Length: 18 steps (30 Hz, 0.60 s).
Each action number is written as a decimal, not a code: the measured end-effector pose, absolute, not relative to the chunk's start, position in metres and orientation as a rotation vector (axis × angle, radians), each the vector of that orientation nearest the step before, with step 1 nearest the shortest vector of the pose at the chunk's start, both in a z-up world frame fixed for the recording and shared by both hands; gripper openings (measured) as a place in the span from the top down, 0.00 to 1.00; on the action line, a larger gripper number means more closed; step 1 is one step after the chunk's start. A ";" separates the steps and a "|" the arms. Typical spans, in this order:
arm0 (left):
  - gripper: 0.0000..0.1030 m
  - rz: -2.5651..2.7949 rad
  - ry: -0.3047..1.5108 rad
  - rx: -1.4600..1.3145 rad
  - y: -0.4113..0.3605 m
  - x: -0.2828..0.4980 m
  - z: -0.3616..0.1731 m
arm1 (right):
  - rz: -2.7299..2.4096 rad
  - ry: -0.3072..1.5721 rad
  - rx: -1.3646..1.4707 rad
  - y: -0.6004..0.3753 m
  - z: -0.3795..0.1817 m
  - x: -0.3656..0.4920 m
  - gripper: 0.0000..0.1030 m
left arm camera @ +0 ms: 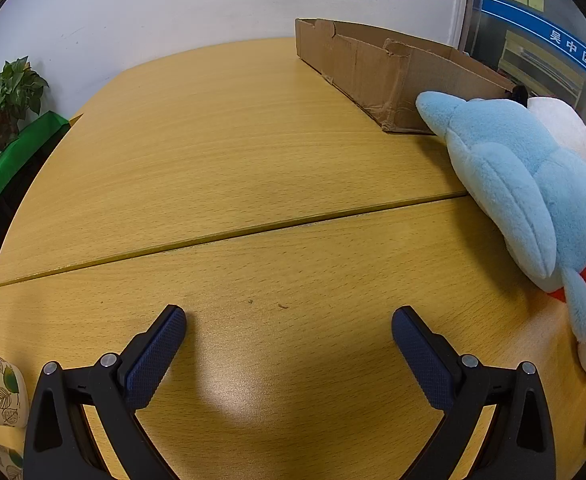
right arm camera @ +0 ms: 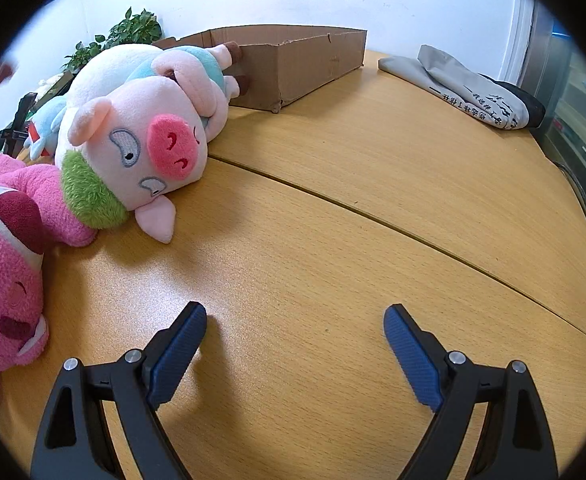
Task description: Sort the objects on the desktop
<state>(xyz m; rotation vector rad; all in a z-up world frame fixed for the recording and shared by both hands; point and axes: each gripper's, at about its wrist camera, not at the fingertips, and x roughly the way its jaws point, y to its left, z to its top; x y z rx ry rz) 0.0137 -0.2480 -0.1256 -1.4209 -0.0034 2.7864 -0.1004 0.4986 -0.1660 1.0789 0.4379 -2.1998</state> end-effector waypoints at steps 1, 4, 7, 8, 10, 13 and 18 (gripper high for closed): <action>0.00 2.786 -0.003 -1.421 -0.248 0.014 -0.125 | -2.200 0.438 1.079 0.498 -0.166 -0.100 0.12; 0.00 2.786 -0.003 -1.421 -0.247 0.015 -0.125 | -2.200 0.438 1.079 0.498 -0.166 -0.100 0.12; 0.00 2.786 -0.002 -1.421 -0.238 0.023 -0.120 | -2.176 0.447 1.094 0.492 -0.168 -0.102 0.01; 0.00 2.786 -0.002 -1.421 -0.237 0.024 -0.120 | -2.170 0.456 1.086 0.488 -0.168 -0.103 0.00; 0.00 2.787 -0.002 -1.421 -0.236 0.025 -0.120 | -2.169 0.452 1.089 0.483 -0.169 -0.103 0.00; 0.00 2.789 -0.003 -1.422 -0.235 0.025 -0.119 | -2.205 0.429 1.108 0.480 -0.171 -0.104 0.00; 0.00 2.793 -0.009 -1.424 -0.233 0.024 -0.119 | -2.303 0.379 1.155 0.474 -0.172 -0.100 0.00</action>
